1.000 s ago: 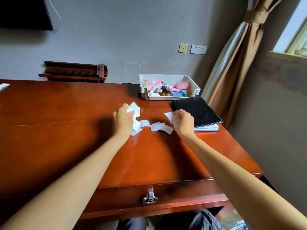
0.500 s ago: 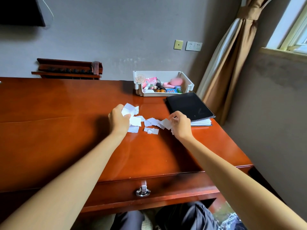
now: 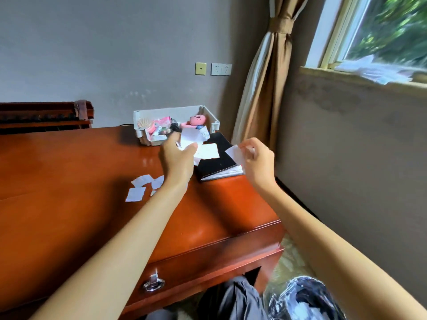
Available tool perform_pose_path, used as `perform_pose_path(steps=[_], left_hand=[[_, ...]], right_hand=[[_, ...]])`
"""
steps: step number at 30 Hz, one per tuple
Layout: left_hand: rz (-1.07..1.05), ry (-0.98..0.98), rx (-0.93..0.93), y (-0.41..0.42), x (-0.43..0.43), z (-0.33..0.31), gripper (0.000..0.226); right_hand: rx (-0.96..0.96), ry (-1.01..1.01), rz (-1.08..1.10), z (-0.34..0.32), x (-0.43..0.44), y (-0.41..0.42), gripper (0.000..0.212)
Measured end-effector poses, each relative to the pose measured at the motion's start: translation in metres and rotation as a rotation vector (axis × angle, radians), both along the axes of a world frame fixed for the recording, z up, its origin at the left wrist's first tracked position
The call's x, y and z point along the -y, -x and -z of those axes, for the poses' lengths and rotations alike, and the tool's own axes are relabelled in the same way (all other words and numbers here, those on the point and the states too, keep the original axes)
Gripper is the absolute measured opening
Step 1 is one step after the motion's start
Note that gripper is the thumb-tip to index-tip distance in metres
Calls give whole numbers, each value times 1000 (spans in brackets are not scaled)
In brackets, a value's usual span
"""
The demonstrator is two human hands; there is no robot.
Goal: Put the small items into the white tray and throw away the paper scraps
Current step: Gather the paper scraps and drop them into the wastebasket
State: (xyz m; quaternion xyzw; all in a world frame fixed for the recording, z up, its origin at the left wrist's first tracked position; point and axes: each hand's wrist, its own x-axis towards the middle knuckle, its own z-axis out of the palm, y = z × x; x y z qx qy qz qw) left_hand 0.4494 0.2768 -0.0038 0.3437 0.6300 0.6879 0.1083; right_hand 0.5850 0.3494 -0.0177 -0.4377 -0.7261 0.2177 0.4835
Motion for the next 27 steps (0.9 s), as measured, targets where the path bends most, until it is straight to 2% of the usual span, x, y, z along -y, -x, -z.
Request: perform_pose_path(steps=[2,5,7,10,12,16,19,21,27], left_hand=[[79,-21,-25,-40,-17,-3,11],[202,8,-52,-104,-38,6,26],[317,63,-37,-151,-50,21,19],[458,113,6,-215,-62,51,11],[518,190,27,-253,-67,76,15],[617,380,104,-309,-80,138,8],[646,547,105,-337,-91,181,32],[655,649,103,-352,-98,209,38],[633,933,101,-369,-123,293,6]], right_hand=[[-40,-31,74,3,-10,-40,28],[-89,27,225,20,-22,-101,30],[-86,63,310,40,-25,-144,32],[-63,99,421,77,-24,-200,23],[-32,135,514,106,-22,-237,17],[21,284,632,160,-15,-293,20],[76,447,660,203,-14,-323,27],[105,557,670,235,-16,-337,30],[188,818,664,321,-27,-355,28]])
